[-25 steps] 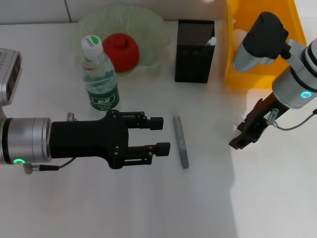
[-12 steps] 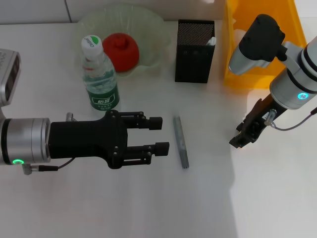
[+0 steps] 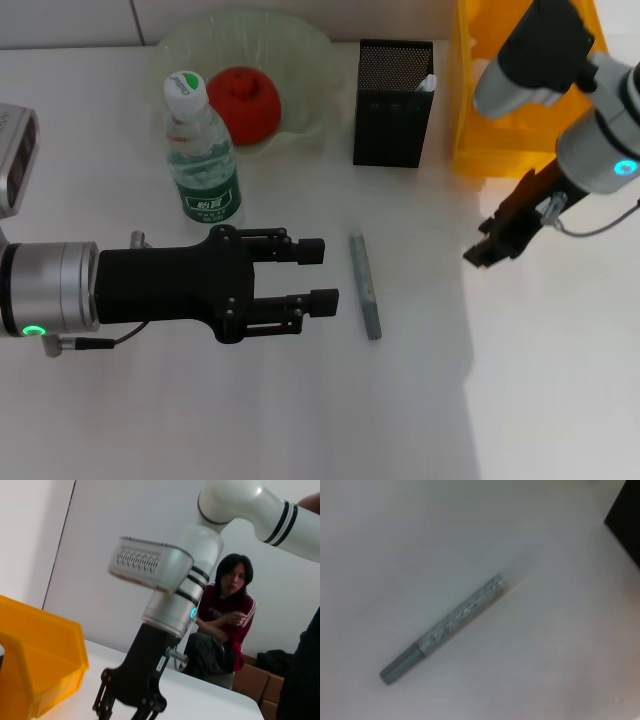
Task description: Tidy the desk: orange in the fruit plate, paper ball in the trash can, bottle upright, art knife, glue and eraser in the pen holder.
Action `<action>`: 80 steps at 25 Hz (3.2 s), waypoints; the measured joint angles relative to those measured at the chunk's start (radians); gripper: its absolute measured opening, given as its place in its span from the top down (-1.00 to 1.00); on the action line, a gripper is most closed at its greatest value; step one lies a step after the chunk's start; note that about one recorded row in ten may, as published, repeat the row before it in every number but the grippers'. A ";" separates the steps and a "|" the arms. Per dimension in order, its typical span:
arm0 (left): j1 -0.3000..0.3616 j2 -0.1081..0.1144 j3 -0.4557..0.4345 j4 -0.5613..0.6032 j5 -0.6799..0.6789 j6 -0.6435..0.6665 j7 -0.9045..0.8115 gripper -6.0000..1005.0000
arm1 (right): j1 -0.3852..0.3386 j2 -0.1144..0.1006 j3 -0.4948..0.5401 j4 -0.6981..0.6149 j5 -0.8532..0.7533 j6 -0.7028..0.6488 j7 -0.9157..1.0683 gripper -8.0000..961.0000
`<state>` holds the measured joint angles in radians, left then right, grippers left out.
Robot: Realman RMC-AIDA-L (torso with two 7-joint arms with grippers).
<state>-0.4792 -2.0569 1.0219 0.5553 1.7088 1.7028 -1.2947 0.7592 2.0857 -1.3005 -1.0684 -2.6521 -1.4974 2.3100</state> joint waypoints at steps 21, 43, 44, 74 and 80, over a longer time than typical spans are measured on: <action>-0.007 -0.004 -0.005 0.000 -0.005 0.001 0.009 -0.24 | 0.087 -0.066 0.240 0.028 0.342 0.326 0.016 0.12; -0.010 0.006 -0.004 0.000 -0.001 0.001 -0.001 -0.24 | 0.082 -0.069 0.313 -0.277 0.240 -0.129 0.130 -0.31; -0.010 0.009 -0.002 0.000 0.001 0.001 -0.001 -0.24 | 0.090 -0.057 0.311 -0.328 0.202 -0.211 0.169 -0.31; 0.005 0.040 -0.008 0.067 0.160 -0.003 -0.052 -0.24 | 0.175 0.005 -0.214 0.191 0.208 0.174 0.270 -0.21; 0.005 0.040 -0.009 0.068 0.161 -0.011 -0.053 -0.24 | 0.175 0.006 -0.302 0.236 0.233 0.288 0.285 -0.19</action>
<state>-0.4740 -2.0166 1.0124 0.6230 1.8698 1.6916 -1.3475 0.9341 2.0920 -1.6023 -0.8320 -2.4195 -1.2096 2.5955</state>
